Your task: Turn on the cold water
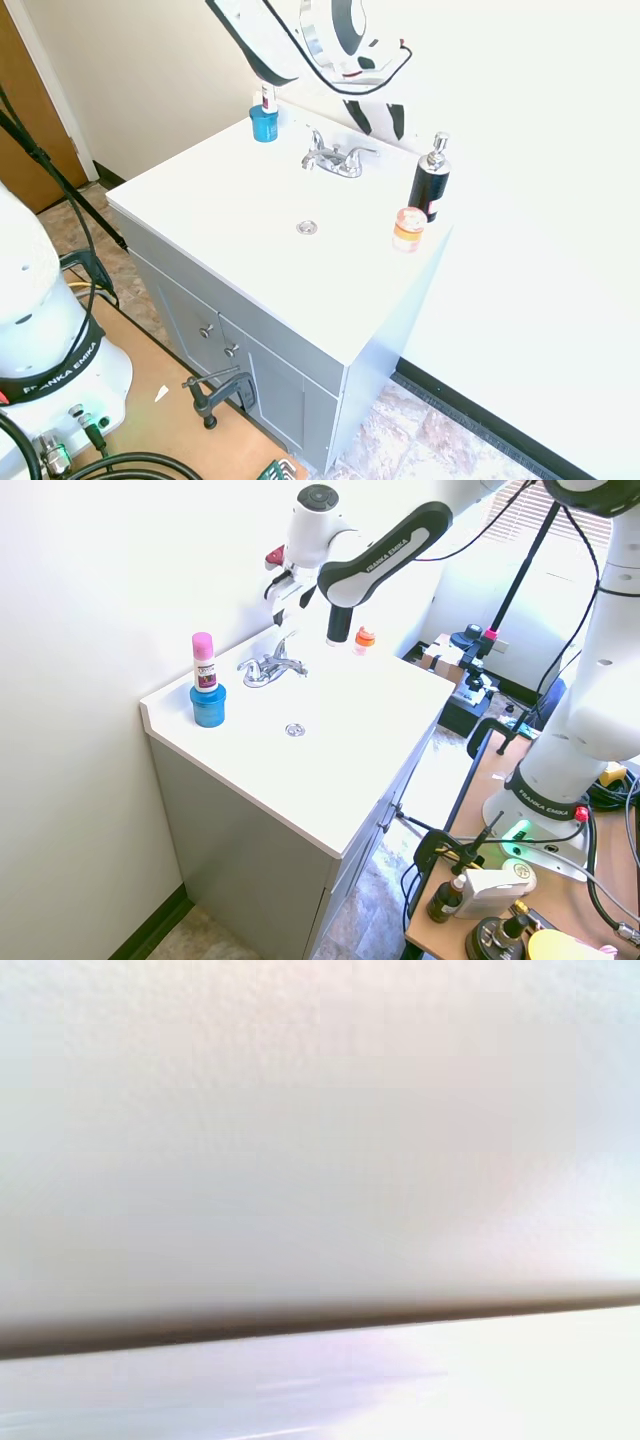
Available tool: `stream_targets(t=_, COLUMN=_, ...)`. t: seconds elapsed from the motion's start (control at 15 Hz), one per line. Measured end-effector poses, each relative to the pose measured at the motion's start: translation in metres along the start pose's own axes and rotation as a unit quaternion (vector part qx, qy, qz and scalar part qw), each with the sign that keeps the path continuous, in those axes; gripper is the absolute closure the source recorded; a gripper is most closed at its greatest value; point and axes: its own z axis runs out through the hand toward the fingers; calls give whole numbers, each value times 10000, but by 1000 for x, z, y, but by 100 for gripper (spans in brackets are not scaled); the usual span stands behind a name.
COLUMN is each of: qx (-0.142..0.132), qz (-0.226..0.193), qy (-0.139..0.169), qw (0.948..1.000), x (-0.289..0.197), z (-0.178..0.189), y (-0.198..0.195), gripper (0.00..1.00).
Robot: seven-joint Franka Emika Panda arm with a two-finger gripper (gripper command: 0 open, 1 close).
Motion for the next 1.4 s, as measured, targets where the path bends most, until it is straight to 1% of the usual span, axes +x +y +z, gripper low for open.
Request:
stream_targets(t=0.27, qx=-148, qz=-202, qy=-17, qw=9997, x=0, z=8, y=5, gripper=0)
stream_targets(t=0.47, qx=-305, qz=-273, qy=-81, qw=9991, x=-3, z=17, y=9, gripper=0)
stream_targets(t=0.67, qx=-336, qz=-305, qy=-111, qw=9989, x=-4, z=19, y=11, gripper=0)
stream_targets(t=0.8, qx=-412, qz=-379, qy=-231, qw=9982, x=-5, z=22, y=15, gripper=0)
stream_targets(t=1.07, qx=-566, qz=-515, qy=-572, qw=9954, x=-10, z=22, y=23, gripper=0)
stream_targets(t=1.27, qx=-548, qz=-524, qy=-792, qw=9940, x=-19, z=16, y=24, gripper=0)
stream_targets(t=1.4, qx=-515, qz=-521, qy=-807, qw=9940, x=-22, z=8, y=25, gripper=0)
